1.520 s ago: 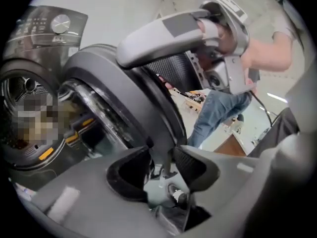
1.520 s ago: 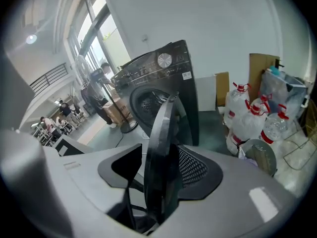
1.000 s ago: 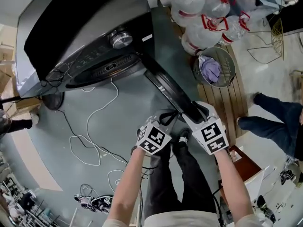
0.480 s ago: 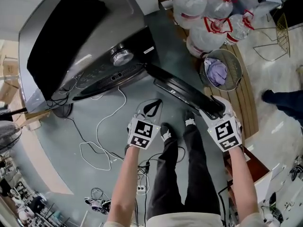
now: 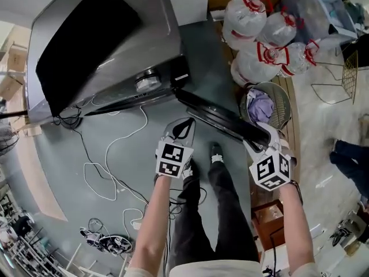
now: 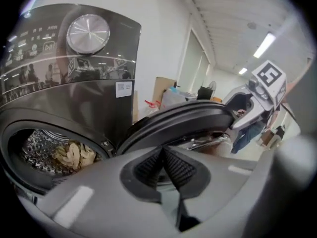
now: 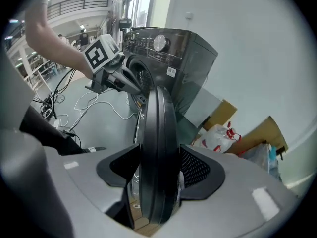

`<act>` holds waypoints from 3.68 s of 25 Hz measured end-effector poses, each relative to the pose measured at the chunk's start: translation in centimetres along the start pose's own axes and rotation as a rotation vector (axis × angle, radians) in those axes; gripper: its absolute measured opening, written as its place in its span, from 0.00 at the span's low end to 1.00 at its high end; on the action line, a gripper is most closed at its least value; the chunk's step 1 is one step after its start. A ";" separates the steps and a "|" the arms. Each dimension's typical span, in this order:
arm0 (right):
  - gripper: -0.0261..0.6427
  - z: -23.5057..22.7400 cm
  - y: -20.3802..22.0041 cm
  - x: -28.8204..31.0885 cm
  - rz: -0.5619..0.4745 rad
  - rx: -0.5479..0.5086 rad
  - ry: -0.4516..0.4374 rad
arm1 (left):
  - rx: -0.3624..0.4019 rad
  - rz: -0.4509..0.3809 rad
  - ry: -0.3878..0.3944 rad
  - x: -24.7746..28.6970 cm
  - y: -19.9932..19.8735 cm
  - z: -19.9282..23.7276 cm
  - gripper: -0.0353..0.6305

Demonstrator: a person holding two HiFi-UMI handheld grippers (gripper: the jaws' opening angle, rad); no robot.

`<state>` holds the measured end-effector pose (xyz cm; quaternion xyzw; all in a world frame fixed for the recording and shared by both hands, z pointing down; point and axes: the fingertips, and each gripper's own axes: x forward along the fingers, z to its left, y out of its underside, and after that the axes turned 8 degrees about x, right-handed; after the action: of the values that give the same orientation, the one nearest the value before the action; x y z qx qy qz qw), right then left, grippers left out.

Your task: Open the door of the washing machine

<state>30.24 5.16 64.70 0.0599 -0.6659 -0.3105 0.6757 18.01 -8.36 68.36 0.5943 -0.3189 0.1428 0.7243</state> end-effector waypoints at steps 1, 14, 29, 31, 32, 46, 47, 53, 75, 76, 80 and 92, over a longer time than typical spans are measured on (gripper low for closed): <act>0.38 -0.7 -0.1 0.0 0.004 -0.024 -0.003 | -0.013 -0.003 -0.014 0.5 -0.5 0.0 0.14; 0.38 -7.8 -2.0 1.0 0.027 -0.172 0.014 | -0.093 0.015 -0.122 3.3 -3.4 1.8 0.14; 0.40 -4.7 -5.7 -2.9 -0.157 -0.121 -0.013 | -0.149 -0.003 -0.191 3.2 -2.4 2.3 0.14; 0.40 -2.2 -6.9 -3.9 -0.202 -0.086 -0.063 | -0.158 -0.003 -0.199 3.1 -2.4 2.4 0.14; 0.40 -1.1 -7.3 -4.2 -0.214 -0.059 -0.082 | -0.156 -0.003 -0.199 3.0 -2.5 2.4 0.14; 0.40 16.5 -11.9 -12.2 -0.319 0.212 -0.141 | -0.249 -0.065 -0.334 -23.3 1.1 2.3 0.14; 0.40 17.5 -12.2 -13.1 -0.333 0.242 -0.132 | -0.288 -0.080 -0.357 -25.9 1.5 2.1 0.14; 0.40 23.4 -17.1 -19.2 -0.448 0.339 -0.074 | -0.424 -0.161 -0.454 -38.1 1.8 -0.2 0.14; 0.18 32.2 -20.2 -23.8 -0.593 0.490 0.020 | -0.252 -0.239 -0.417 -48.1 3.1 -4.1 0.14; 0.17 32.5 -20.2 -23.8 -0.596 0.487 0.016 | -0.255 -0.239 -0.418 -48.2 3.4 -4.3 0.14; 0.12 33.3 -19.6 -23.4 -0.583 0.488 -0.005 | -0.257 -0.235 -0.417 -47.9 4.1 -5.0 0.14; 0.04 33.1 -18.0 -22.6 -0.582 0.578 -0.056 | -0.220 -0.215 -0.386 -47.1 4.1 -6.1 0.14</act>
<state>-5.07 13.07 39.79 0.4248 -0.6990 -0.2902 0.4968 -18.22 6.56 41.22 0.5587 -0.4001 -0.0870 0.7212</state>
